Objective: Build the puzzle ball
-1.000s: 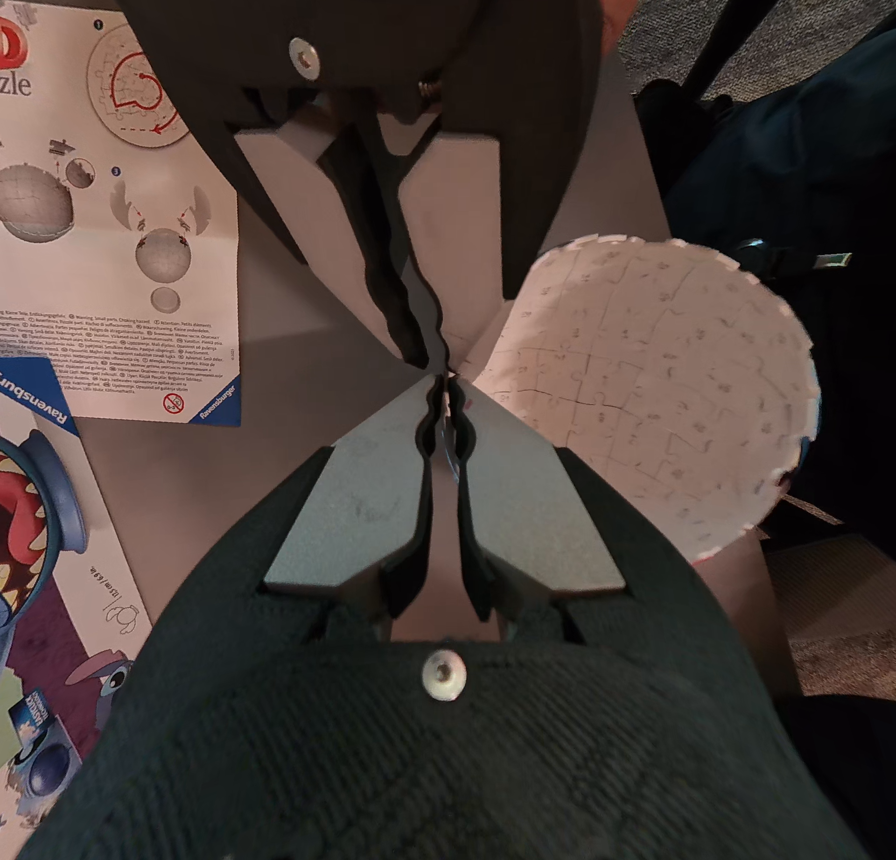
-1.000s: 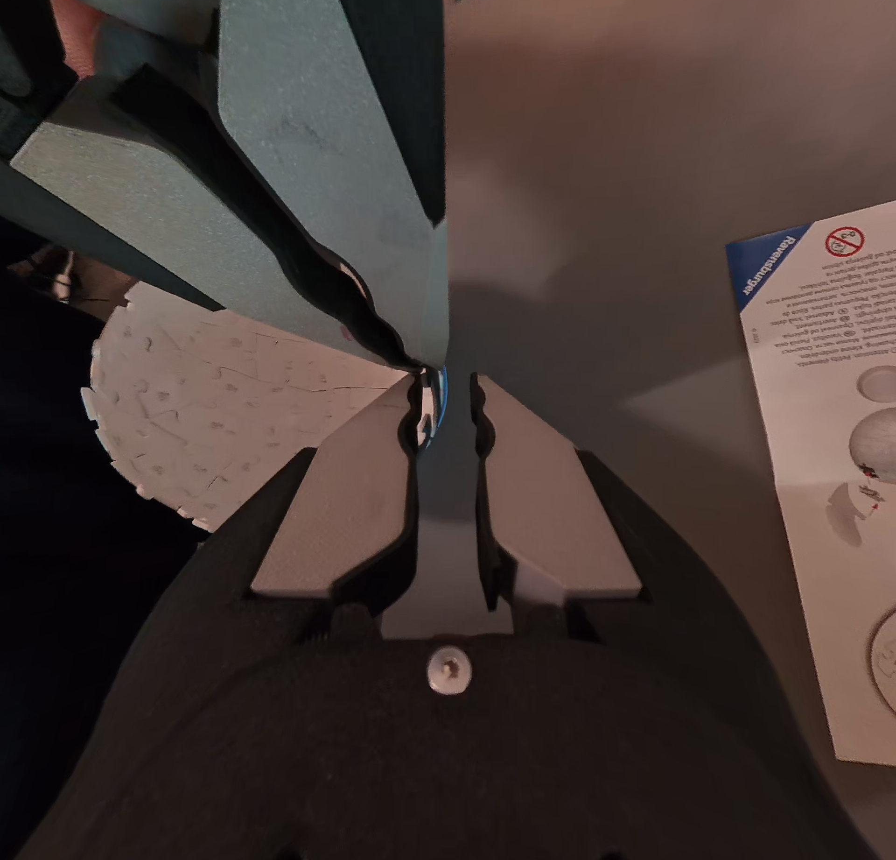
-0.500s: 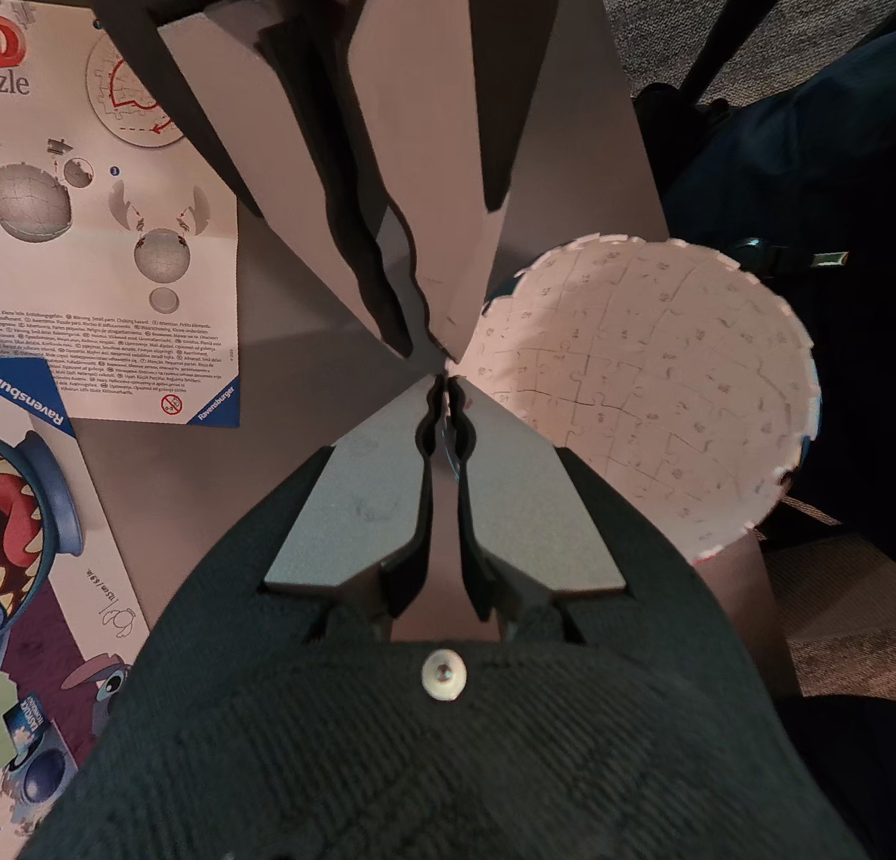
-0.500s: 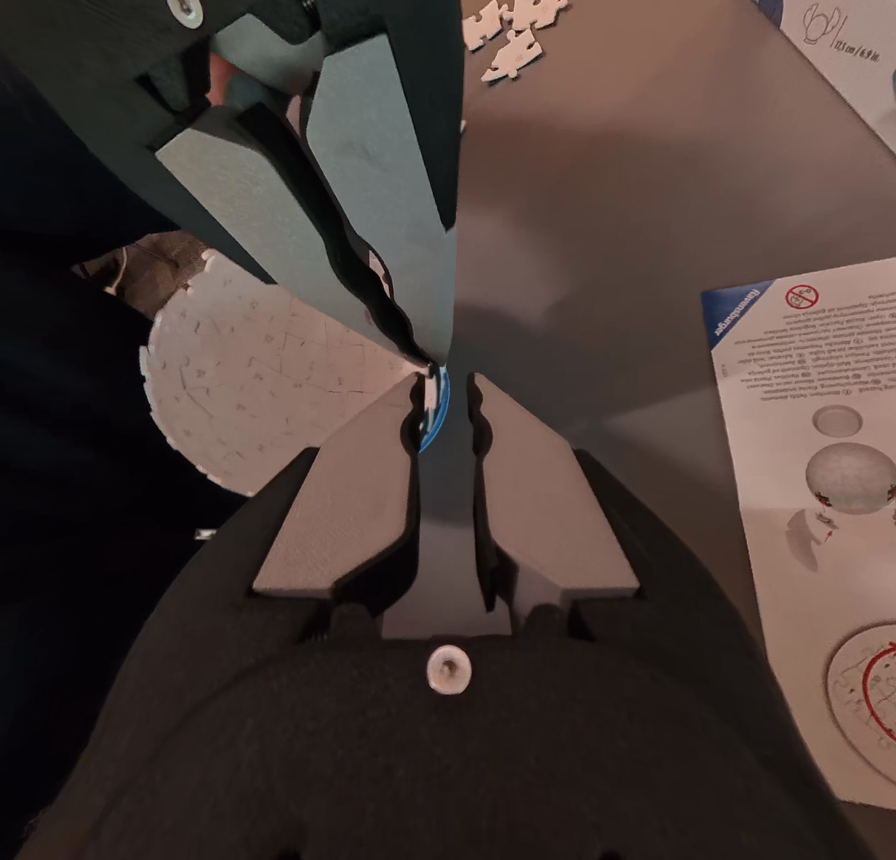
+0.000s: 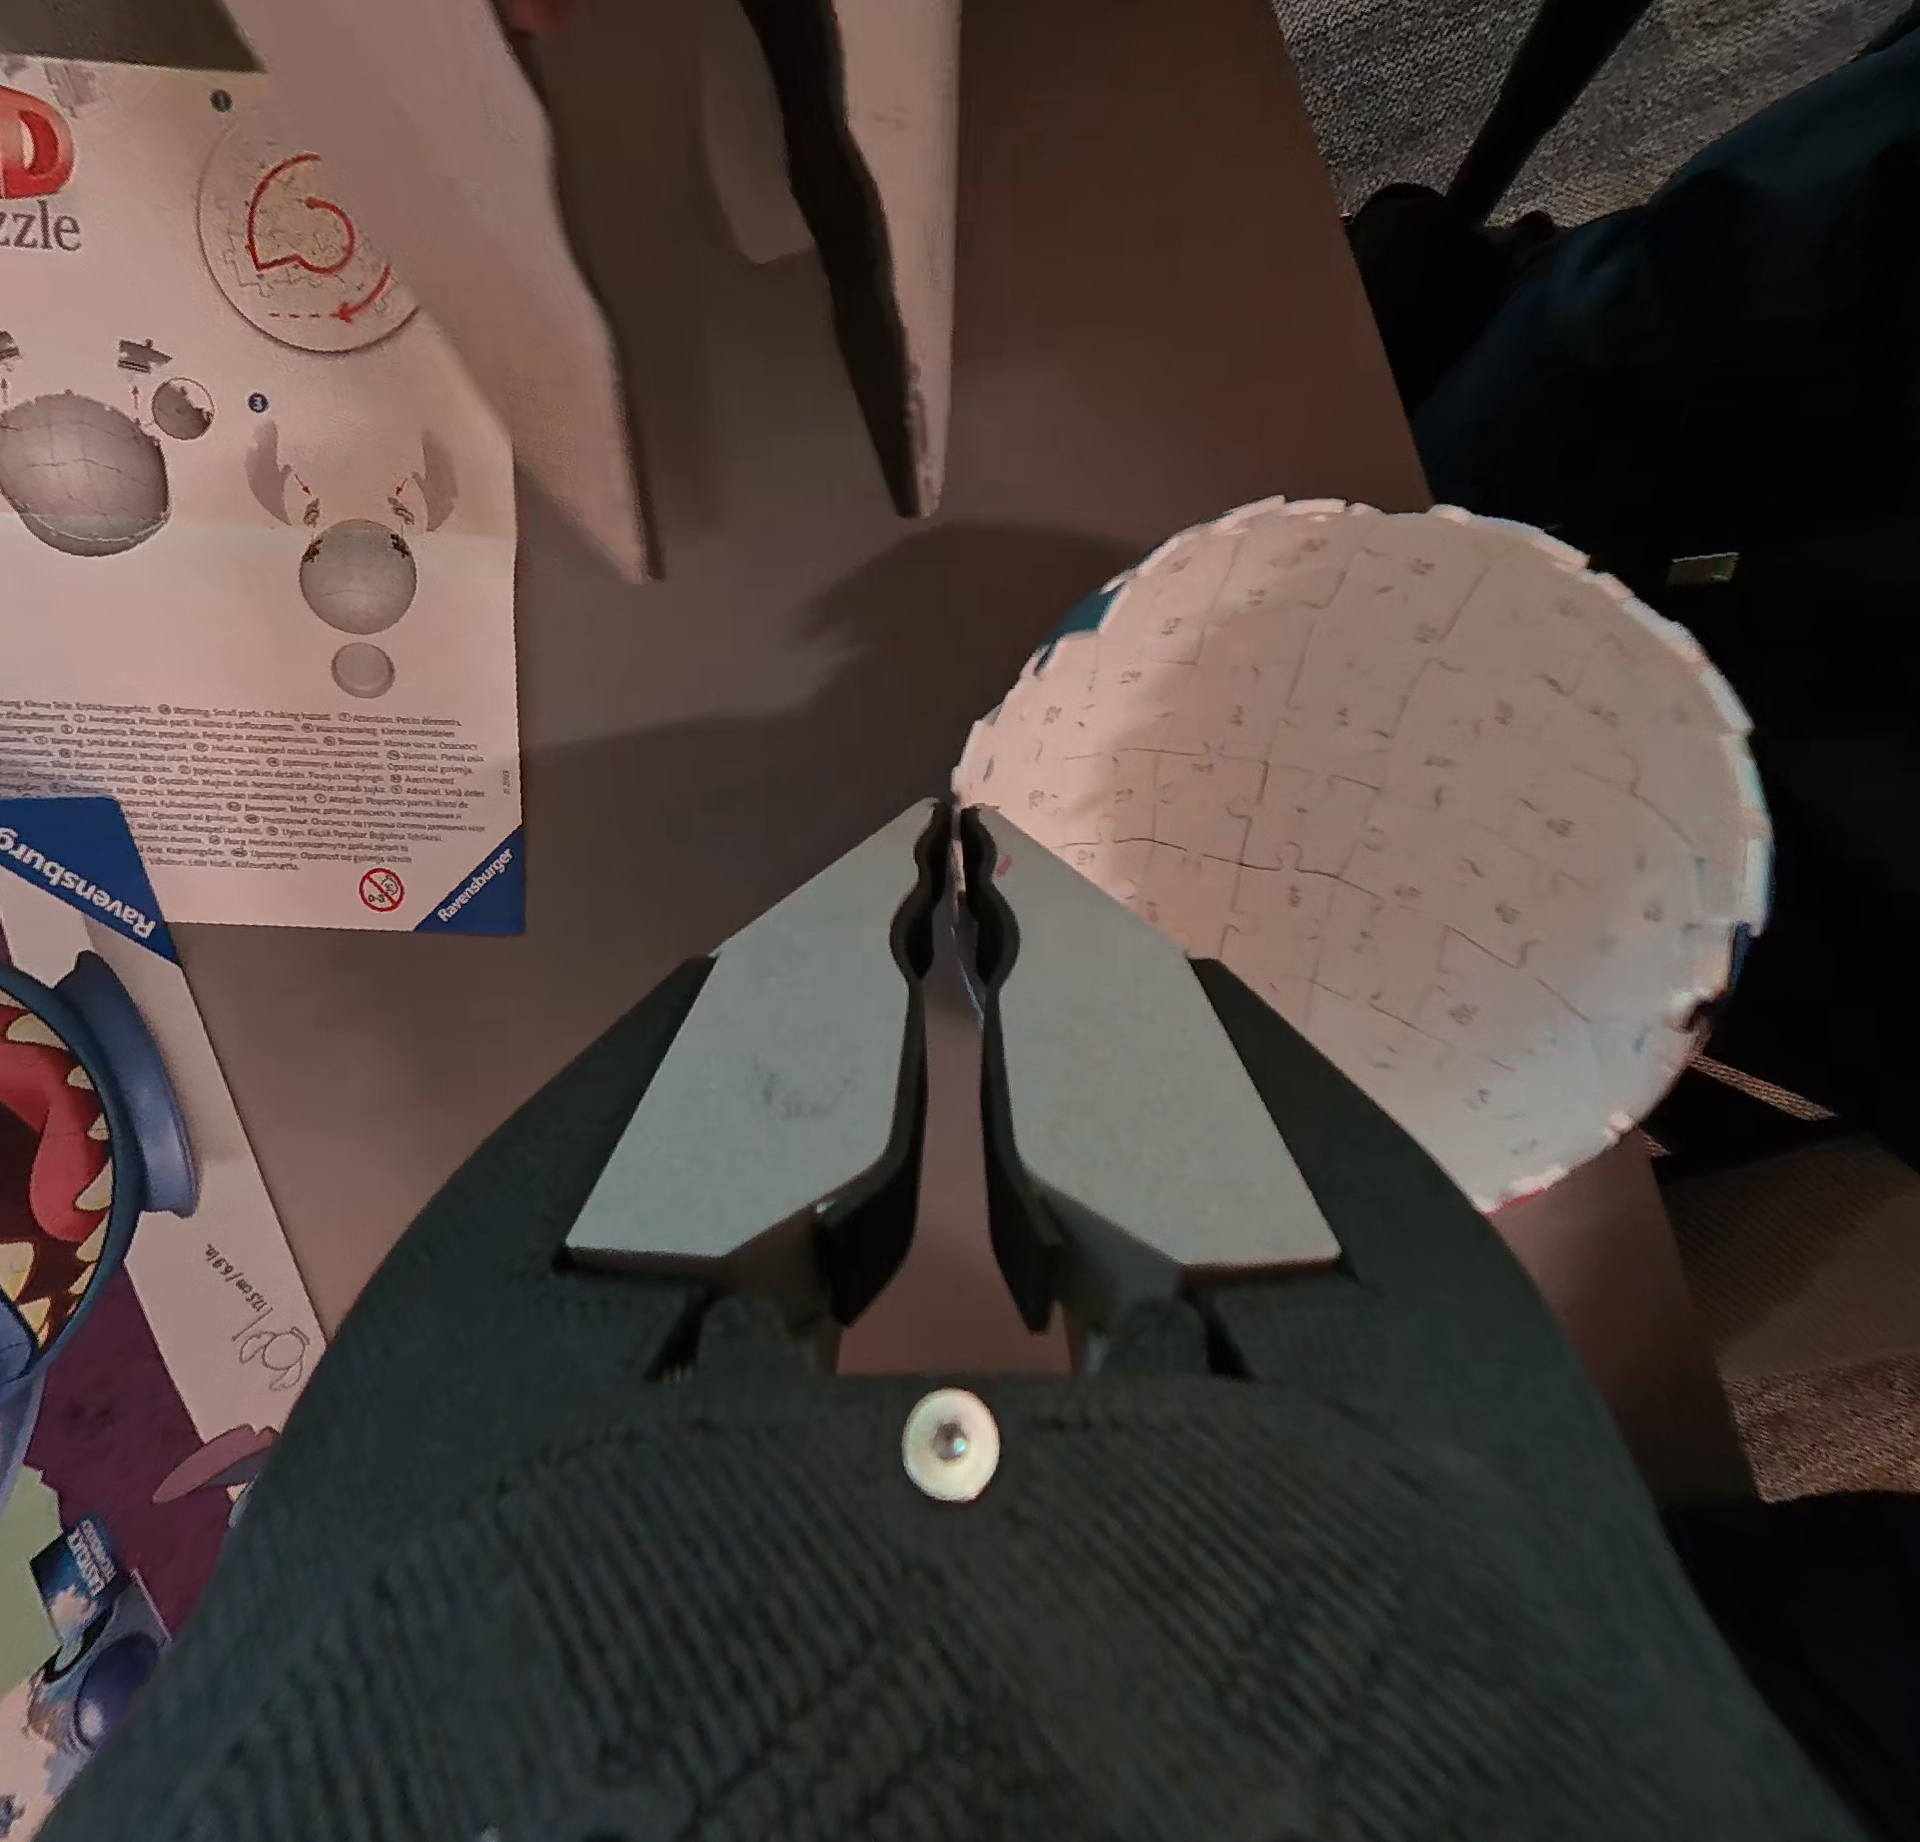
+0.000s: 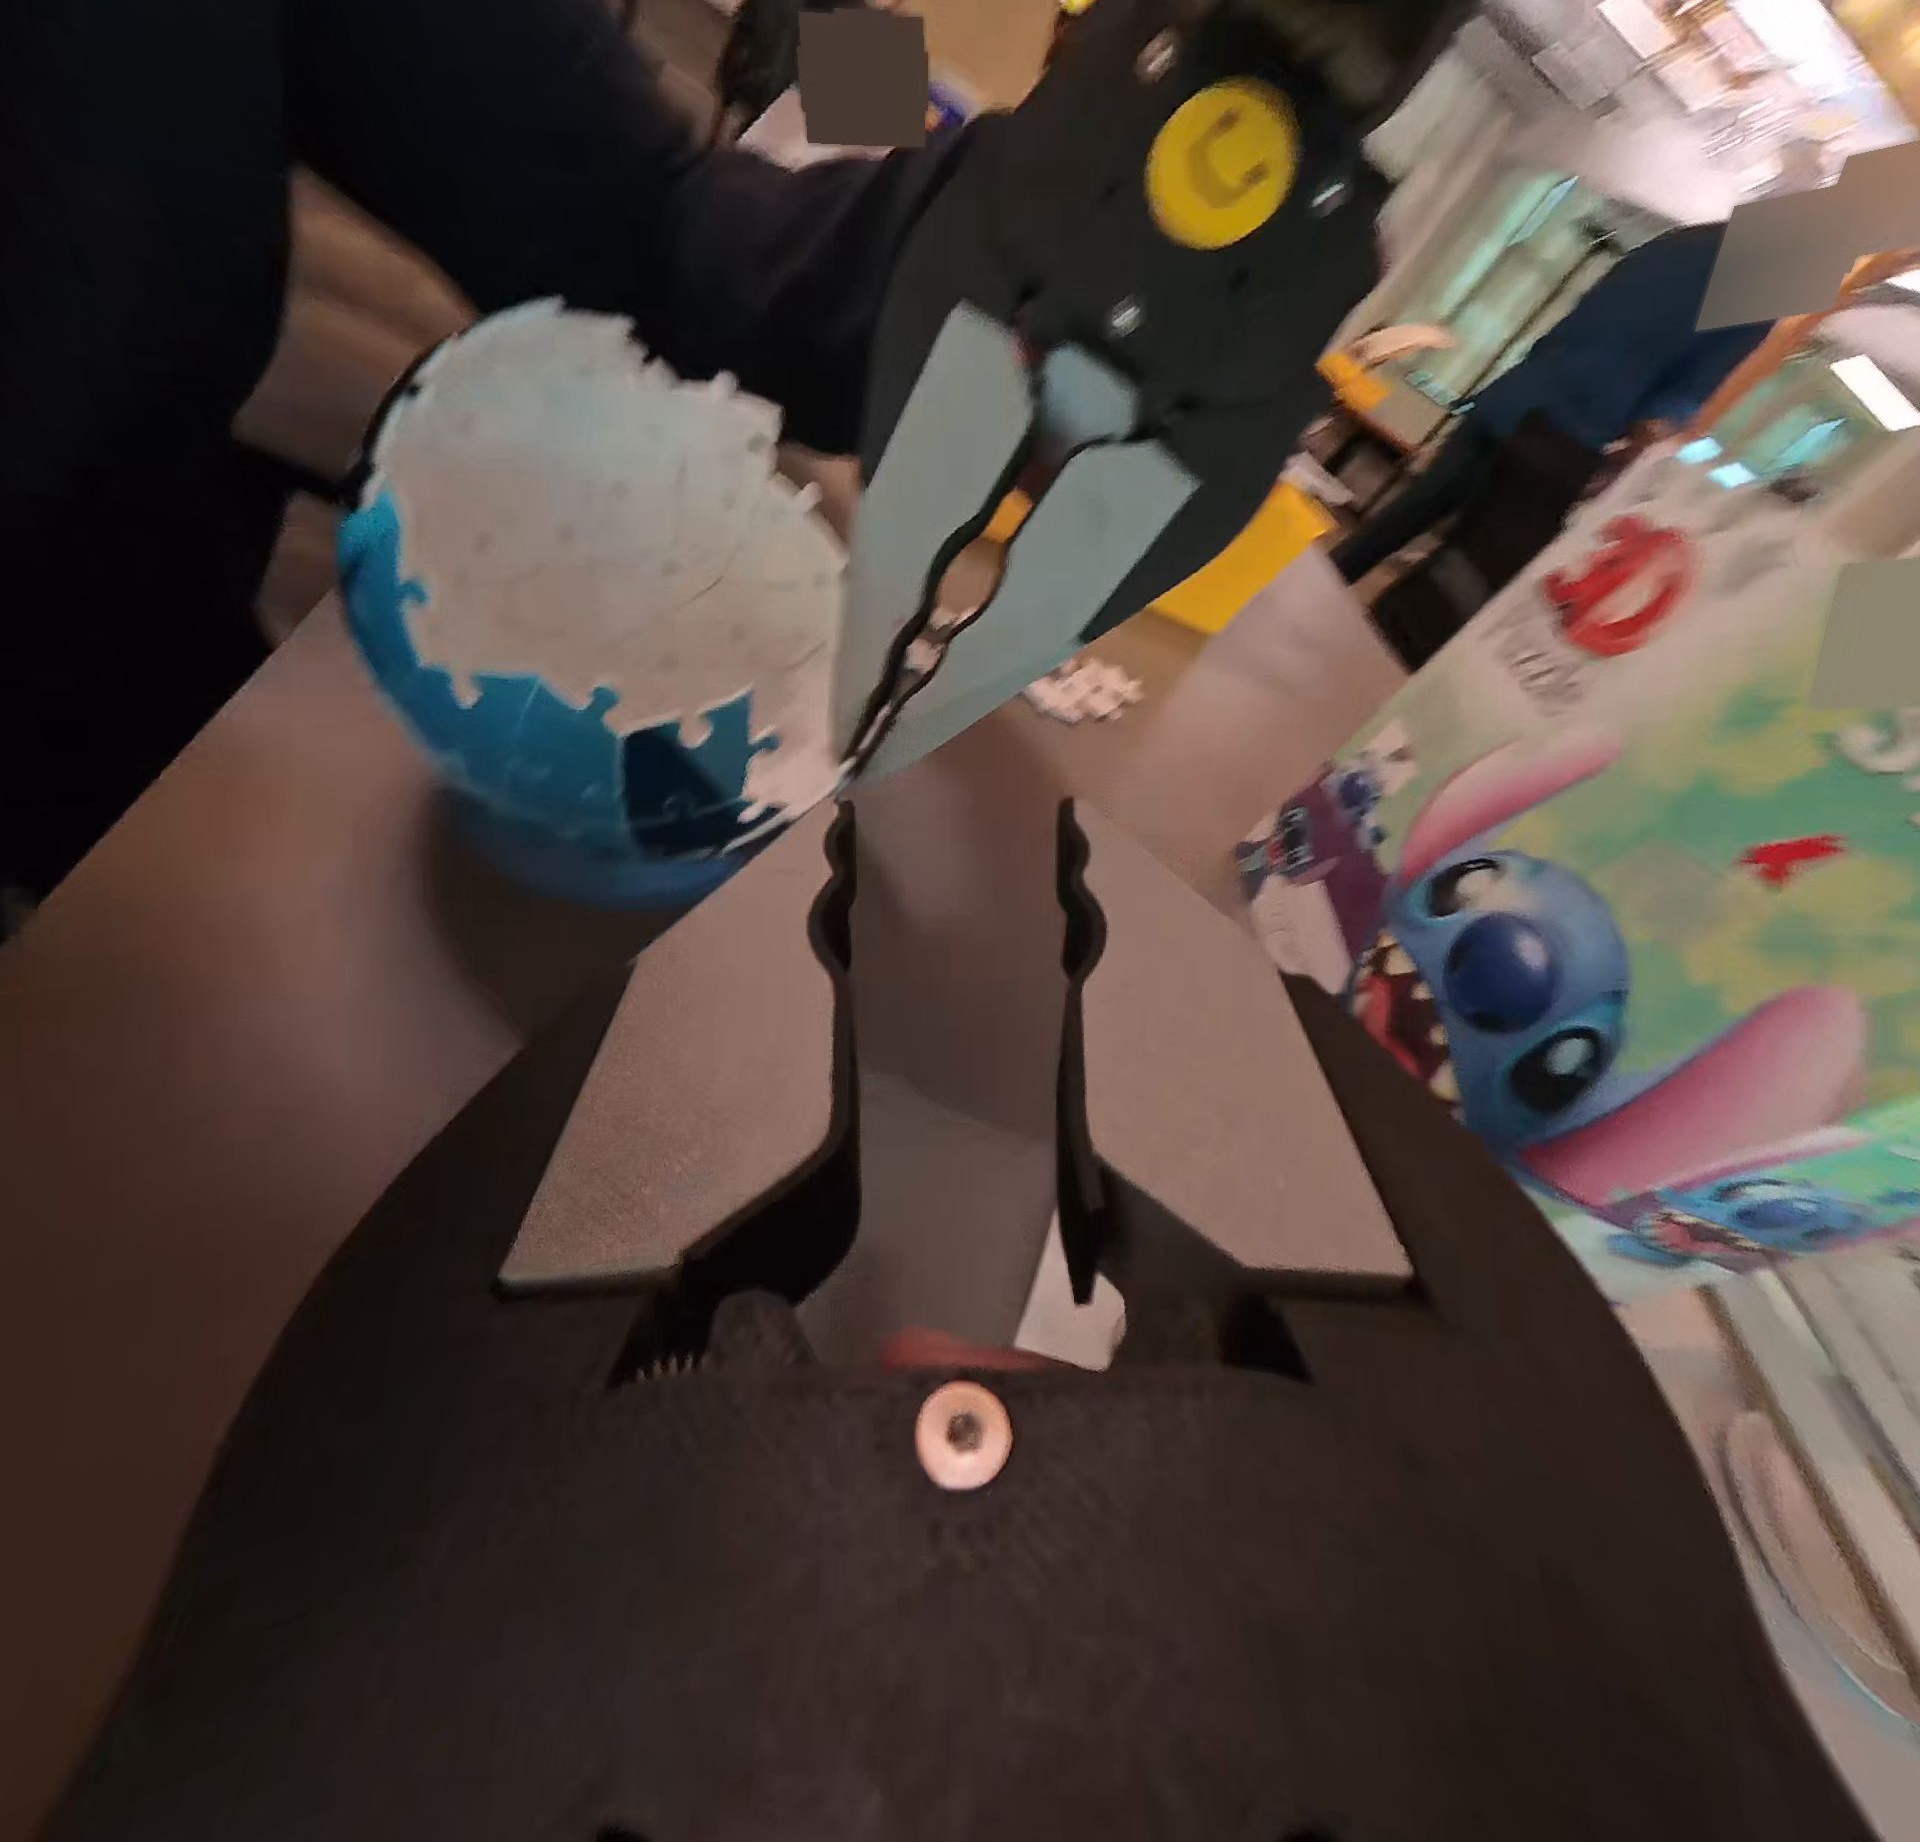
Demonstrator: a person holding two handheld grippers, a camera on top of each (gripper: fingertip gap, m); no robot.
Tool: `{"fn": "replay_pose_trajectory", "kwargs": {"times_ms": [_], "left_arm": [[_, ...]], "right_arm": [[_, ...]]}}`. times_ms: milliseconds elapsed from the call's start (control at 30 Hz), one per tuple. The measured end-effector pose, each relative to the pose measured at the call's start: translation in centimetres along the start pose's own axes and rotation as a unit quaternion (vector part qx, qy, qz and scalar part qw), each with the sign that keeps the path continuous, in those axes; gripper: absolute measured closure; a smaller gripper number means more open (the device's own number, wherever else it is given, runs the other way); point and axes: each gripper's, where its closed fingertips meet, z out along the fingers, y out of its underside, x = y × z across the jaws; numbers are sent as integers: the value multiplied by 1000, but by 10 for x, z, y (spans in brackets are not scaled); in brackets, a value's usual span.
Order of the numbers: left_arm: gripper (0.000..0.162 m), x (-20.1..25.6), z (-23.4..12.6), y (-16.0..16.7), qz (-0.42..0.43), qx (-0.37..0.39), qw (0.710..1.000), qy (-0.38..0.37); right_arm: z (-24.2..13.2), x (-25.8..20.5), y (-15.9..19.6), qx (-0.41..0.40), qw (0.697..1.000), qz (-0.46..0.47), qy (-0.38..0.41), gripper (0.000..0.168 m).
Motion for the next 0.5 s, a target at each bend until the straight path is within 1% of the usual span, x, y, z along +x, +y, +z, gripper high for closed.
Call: {"fn": "replay_pose_trajectory", "kwargs": {"times_ms": [100,167,333,500], "left_arm": [[162,0,0,0,4,-1,1000,1],[162,-1,0,-1,11,-3,1000,-1],[162,-2,2,-3,33,0,999,-2],[162,-1,2,-3,58,10,998,18]], "right_arm": [[4,-18,15,-37,998,-4,-43,135],[6,-29,13,-28,998,-4,-57,138],[16,-50,9,-26,997,-26,-61,139],[20,-65,14,-48,996,-30,-67,137]]}}
